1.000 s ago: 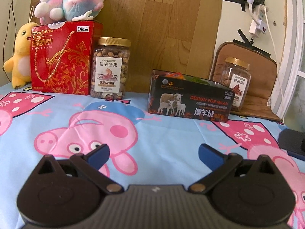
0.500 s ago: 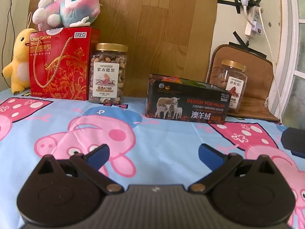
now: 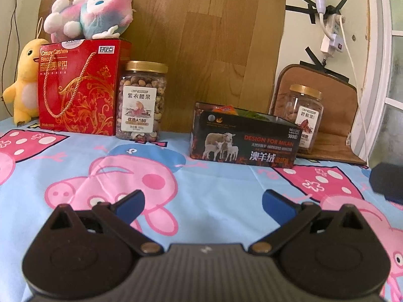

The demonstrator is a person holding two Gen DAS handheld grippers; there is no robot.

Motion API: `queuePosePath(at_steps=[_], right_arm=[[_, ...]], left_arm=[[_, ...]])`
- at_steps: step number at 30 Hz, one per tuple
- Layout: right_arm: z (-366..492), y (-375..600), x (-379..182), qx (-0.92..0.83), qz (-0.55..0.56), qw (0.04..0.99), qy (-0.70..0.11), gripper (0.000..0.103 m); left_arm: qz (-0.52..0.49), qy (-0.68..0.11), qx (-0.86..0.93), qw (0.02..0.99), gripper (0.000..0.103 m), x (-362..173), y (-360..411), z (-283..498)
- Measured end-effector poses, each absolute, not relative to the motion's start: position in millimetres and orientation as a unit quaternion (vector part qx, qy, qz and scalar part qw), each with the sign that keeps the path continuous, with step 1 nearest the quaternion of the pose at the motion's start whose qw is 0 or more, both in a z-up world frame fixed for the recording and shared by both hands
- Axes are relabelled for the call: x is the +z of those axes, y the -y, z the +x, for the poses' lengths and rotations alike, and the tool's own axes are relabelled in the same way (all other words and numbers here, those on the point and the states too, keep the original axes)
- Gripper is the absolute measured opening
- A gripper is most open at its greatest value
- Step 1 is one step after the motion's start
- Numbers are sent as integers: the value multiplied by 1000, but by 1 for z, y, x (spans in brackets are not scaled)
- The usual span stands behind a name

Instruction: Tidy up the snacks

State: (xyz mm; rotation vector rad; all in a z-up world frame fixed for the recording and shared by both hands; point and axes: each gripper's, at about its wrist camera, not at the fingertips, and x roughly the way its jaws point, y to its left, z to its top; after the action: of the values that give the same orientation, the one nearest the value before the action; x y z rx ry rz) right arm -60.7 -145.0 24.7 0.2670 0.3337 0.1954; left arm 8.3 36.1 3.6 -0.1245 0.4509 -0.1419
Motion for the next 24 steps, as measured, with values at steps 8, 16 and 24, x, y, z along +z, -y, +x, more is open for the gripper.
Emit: queuePosePath(at_steps=[8,16,24], right_arm=[[-71,150,25,87,140,973,-164,76],[-75,157,24,82,156,970,-169,76],[-80,163,22,73,165,968,-171,76]], left_arm=[[-60,-221,-71,971,103,3,-36,8],[-67,-224,-69,970,103,3,-39,9],[-63,-214,-69,972,103,4,-38,6]])
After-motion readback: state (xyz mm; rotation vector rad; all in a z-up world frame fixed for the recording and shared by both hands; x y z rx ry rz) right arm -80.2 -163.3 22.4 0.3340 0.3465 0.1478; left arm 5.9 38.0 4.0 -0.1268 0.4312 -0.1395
